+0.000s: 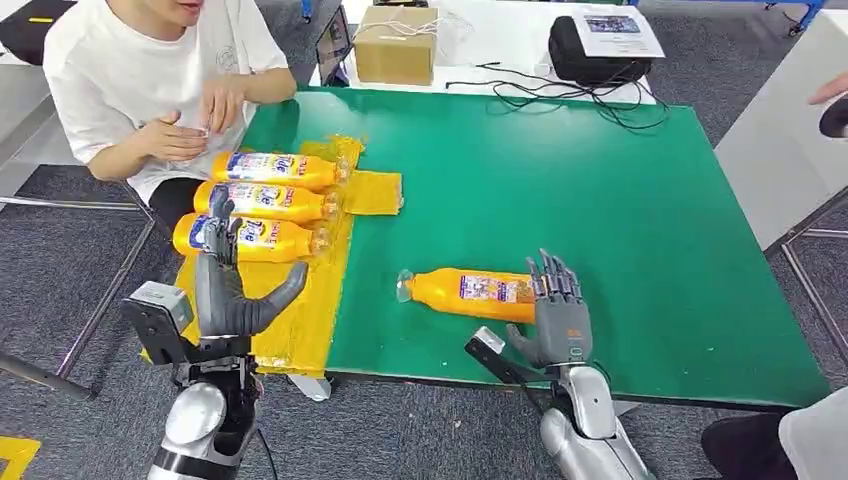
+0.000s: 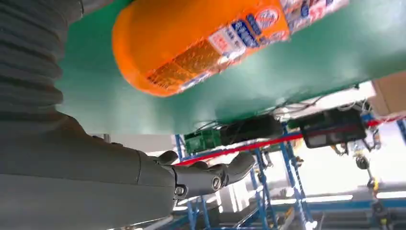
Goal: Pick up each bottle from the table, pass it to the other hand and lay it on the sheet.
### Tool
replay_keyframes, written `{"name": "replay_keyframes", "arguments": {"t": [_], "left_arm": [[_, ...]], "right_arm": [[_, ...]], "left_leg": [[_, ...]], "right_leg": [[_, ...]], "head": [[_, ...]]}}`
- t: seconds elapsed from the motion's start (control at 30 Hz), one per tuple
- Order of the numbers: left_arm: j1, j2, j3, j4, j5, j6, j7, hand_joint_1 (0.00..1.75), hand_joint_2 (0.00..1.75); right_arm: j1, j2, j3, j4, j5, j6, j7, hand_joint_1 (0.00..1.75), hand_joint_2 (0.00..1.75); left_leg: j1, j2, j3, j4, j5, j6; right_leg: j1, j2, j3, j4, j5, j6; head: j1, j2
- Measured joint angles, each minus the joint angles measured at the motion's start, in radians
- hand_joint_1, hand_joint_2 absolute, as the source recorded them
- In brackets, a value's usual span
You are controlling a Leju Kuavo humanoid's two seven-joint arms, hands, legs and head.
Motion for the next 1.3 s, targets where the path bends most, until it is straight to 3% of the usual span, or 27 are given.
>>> {"name": "replay_keyframes", "arguments": {"t": [0.17, 0.4, 0.77, 0.97, 1.0, 1.03, 1.07, 1.3], "left_arm": [[-0.001, -0.013, -0.012, 0.025, -0.009, 0.000, 0.014, 0.00, 1.75], [-0.036, -0.023, -0.028, 0.066, 0.001, -0.022, 0.060, 0.00, 1.75], [-0.120, -0.018, -0.055, 0.182, -0.009, -0.050, 0.202, 0.00, 1.75], [-0.173, -0.014, -0.076, 0.249, -0.043, -0.061, 0.227, 0.00, 1.75], [-0.179, -0.014, -0.080, 0.257, -0.043, -0.064, 0.228, 0.00, 1.75], [-0.184, -0.014, -0.083, 0.267, -0.043, -0.071, 0.230, 0.00, 1.75], [-0.189, -0.014, -0.086, 0.274, -0.043, -0.073, 0.230, 0.00, 1.75], [-0.216, -0.013, -0.103, 0.308, -0.039, -0.089, 0.221, 0.00, 1.75]], "right_arm": [[-0.070, 0.007, 0.023, 0.070, -0.040, 0.077, 0.005, 0.00, 1.75], [-0.210, 0.034, 0.064, 0.232, -0.048, 0.207, 0.097, 0.00, 1.75], [-0.361, 0.041, 0.068, 0.431, -0.095, 0.369, 0.183, 0.00, 1.75], [-0.450, 0.041, 0.068, 0.495, -0.108, 0.593, 0.275, 0.02, 1.75], [-0.460, 0.040, 0.068, 0.502, -0.107, 0.611, 0.279, 1.40, 1.75], [-0.468, 0.039, 0.068, 0.507, -0.105, 0.626, 0.279, 1.50, 1.75], [-0.474, 0.039, 0.069, 0.511, -0.104, 0.636, 0.275, 1.75, 1.75], [-0.481, 0.035, 0.073, 0.530, -0.136, 0.596, 0.145, 1.75, 1.75]], "left_leg": [[0.000, 0.000, 0.000, 0.000, 0.000, 0.000], [0.000, 0.000, 0.000, 0.000, 0.001, 0.000], [0.000, 0.000, 0.000, 0.001, 0.001, 0.001], [0.000, 0.000, 0.001, 0.001, 0.002, 0.001], [0.000, 0.000, 0.001, 0.001, 0.002, 0.001], [0.000, 0.000, 0.001, 0.001, 0.002, 0.001], [0.000, 0.000, 0.001, 0.001, 0.002, 0.001], [0.000, 0.000, 0.001, 0.001, 0.002, 0.001]], "right_leg": [[0.000, 0.000, 0.000, 0.000, 0.000, 0.000], [0.000, 0.000, 0.000, 0.000, 0.000, 0.000], [0.000, 0.000, 0.000, 0.000, 0.001, 0.001], [0.000, -0.001, 0.000, 0.000, 0.001, 0.001], [0.000, -0.001, 0.000, 0.000, 0.001, 0.001], [0.000, -0.001, 0.000, 0.000, 0.001, 0.001], [0.000, -0.001, 0.000, 0.000, 0.002, 0.002], [0.000, 0.000, 0.000, 0.000, 0.002, 0.002]], "head": [[0.000, 0.000], [0.000, 0.000], [0.000, 0.000], [0.000, 0.000], [0.000, 0.000], [0.000, 0.000], [0.000, 0.000], [0.000, 0.000]]}}
